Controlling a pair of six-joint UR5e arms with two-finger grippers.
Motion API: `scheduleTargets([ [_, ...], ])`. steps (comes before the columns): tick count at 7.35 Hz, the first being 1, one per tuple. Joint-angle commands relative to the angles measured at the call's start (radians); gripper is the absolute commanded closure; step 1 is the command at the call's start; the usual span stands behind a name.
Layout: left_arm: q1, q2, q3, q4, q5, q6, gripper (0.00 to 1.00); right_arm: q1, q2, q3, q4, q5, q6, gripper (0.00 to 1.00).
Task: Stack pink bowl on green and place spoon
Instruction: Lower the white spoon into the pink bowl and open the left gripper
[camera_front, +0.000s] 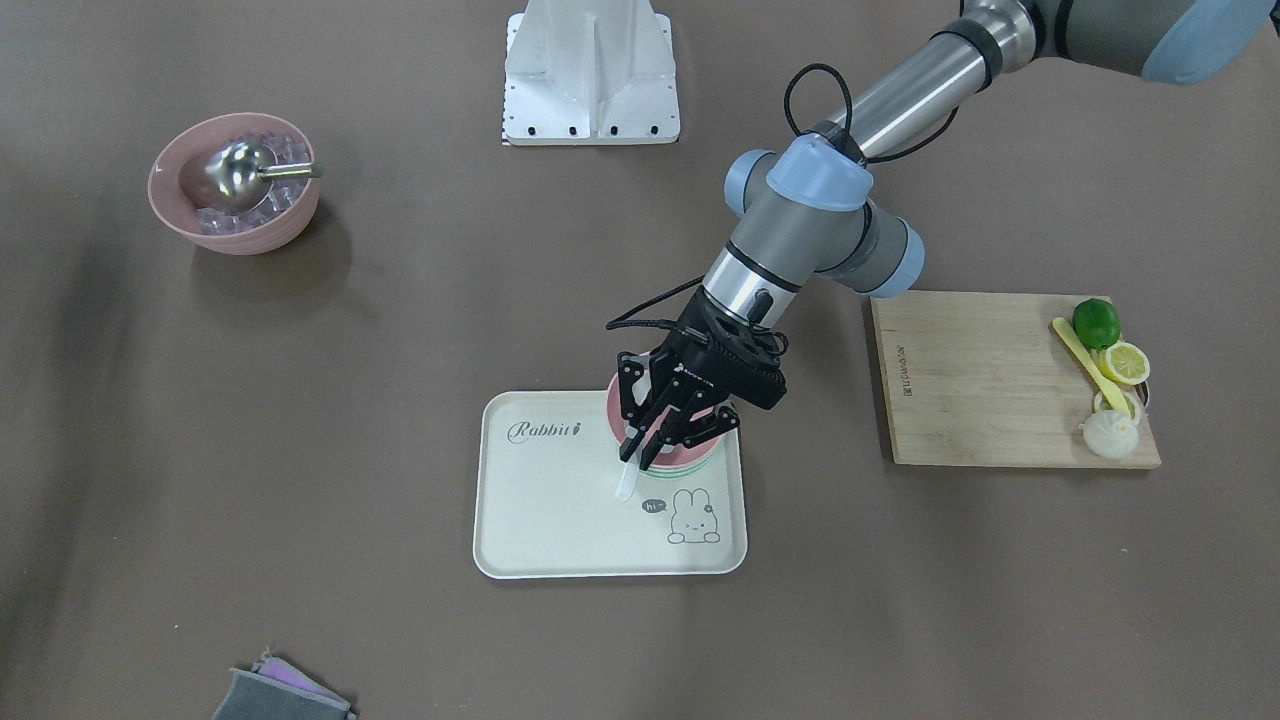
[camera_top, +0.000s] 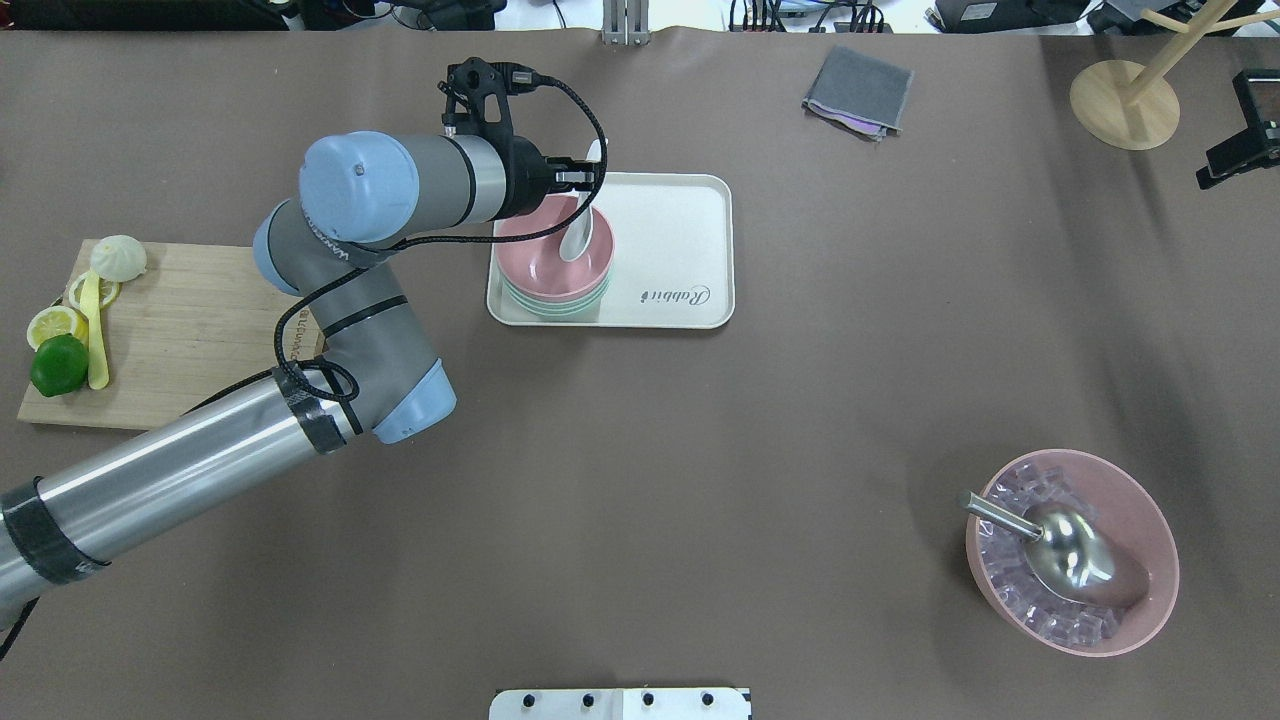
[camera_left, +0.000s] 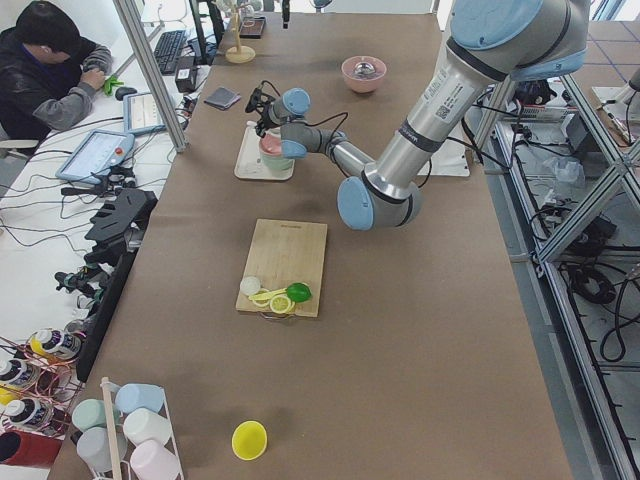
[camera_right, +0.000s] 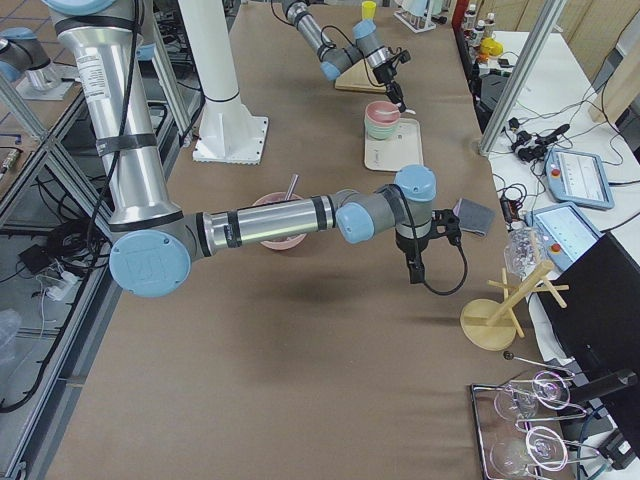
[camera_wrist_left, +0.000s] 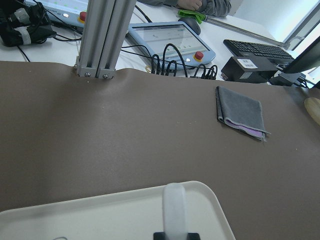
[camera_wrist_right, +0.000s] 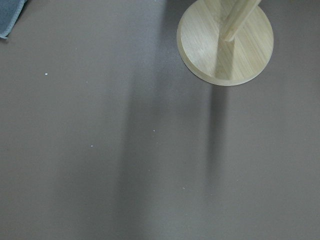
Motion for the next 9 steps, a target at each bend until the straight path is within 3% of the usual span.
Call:
scheduleTargets([
  [1,0.016,0.058,0.005,-0.084,0.012,0.043,1.00,0.000,0.003,0.000,-0.001,-0.001,0.000,0.00],
  [2,0.019,0.061,0.007,-0.086,0.012,0.045,1.00,0.000,0.003,0.000,-0.001,-0.001,0.000,0.00],
  [3,0.023,0.061,0.005,-0.084,0.012,0.068,0.76,0.000,0.003,0.000,-0.001,-0.001,0.000,0.00],
  [4,0.024,0.066,0.007,-0.084,0.012,0.123,0.12,0.000,0.003,0.000,-0.001,-0.003,0.000,0.00],
  [5,0.024,0.067,0.002,-0.092,0.010,0.145,0.02,0.000,0.001,0.002,0.000,-0.004,0.000,0.00],
  [7,0.009,0.063,-0.019,-0.081,-0.010,0.133,0.02,0.012,-0.008,-0.003,-0.003,-0.010,-0.003,0.00],
  [9,-0.130,0.101,-0.070,0.062,-0.281,0.145,0.03,0.041,-0.040,-0.006,-0.001,-0.012,-0.003,0.00],
])
